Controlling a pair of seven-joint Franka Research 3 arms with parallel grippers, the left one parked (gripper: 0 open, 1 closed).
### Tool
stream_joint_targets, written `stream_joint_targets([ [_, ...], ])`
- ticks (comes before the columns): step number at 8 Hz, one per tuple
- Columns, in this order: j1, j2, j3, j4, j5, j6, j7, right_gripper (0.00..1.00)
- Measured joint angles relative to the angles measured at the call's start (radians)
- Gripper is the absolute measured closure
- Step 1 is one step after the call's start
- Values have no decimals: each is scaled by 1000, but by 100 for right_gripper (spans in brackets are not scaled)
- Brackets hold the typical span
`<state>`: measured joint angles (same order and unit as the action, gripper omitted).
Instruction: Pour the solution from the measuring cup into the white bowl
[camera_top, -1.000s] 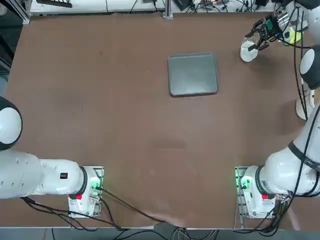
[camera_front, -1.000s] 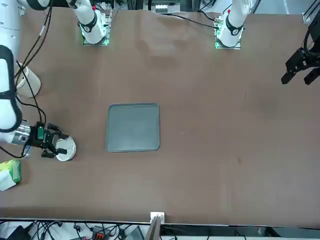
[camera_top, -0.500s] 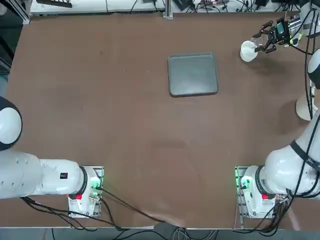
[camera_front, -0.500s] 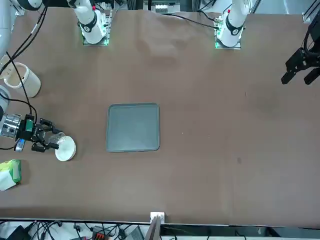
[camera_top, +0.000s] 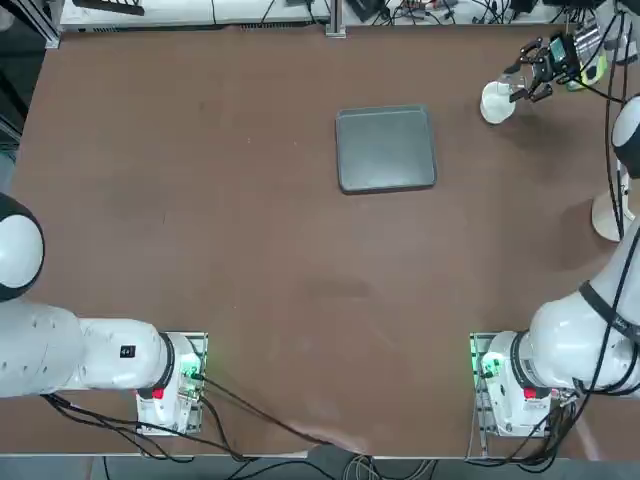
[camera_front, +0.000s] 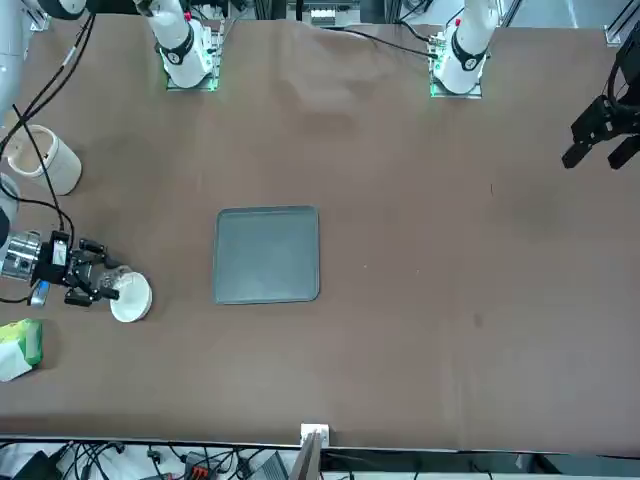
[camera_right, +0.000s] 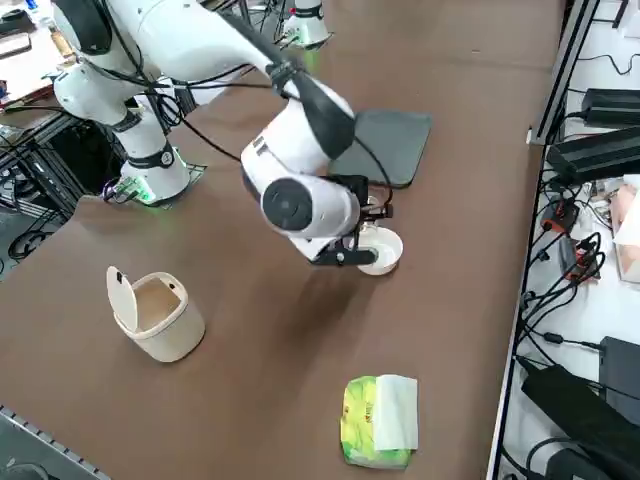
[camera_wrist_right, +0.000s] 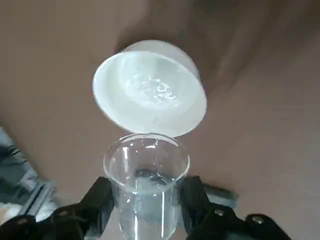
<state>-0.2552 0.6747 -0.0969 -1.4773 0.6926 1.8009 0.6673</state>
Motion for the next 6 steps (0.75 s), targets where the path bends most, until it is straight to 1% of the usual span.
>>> stream_joint_targets([
  [1,46,-21,3,18,-146,13,134,27],
  [3,174,-66,7,39,-440,30,471,27],
  [4,226,-84,7,34,-552,23,621,27],
  [5,260,-106,7,11,-638,1,719,27],
  [6,290,-138,7,-37,-725,-24,801,27],
])
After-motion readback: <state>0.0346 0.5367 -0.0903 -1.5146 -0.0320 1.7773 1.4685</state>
